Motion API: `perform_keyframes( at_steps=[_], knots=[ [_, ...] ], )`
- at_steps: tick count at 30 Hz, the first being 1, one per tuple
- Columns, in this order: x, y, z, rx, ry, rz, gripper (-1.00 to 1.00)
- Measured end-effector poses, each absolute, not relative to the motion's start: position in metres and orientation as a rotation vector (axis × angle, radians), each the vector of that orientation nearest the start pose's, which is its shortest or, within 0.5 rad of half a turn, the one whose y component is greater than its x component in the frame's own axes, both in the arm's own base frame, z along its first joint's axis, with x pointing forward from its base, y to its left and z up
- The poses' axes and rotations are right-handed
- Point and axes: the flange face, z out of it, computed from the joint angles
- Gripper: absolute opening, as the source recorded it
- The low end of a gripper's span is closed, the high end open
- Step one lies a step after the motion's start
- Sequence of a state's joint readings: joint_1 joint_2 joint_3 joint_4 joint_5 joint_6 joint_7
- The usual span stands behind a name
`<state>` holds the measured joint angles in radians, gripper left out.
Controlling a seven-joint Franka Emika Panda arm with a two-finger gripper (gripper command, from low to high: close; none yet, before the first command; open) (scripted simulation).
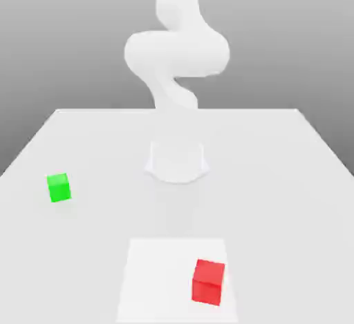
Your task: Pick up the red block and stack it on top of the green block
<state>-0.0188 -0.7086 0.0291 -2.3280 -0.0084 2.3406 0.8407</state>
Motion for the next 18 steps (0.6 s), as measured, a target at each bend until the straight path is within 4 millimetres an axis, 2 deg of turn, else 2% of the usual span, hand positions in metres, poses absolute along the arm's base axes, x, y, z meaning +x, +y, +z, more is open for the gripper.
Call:
perform_keyframes(
  at_steps=[4,9,13,18],
  knots=[
    [0.428,0.017,0.591,-2.559,1.187,-0.807,0.00],
    [0.464,0.026,0.490,-2.634,1.295,-0.621,0.00],
    [0.475,0.033,0.408,-2.679,1.374,-0.460,0.00],
    [0.469,0.043,0.307,-2.719,1.462,-0.244,0.00]
  ],
)
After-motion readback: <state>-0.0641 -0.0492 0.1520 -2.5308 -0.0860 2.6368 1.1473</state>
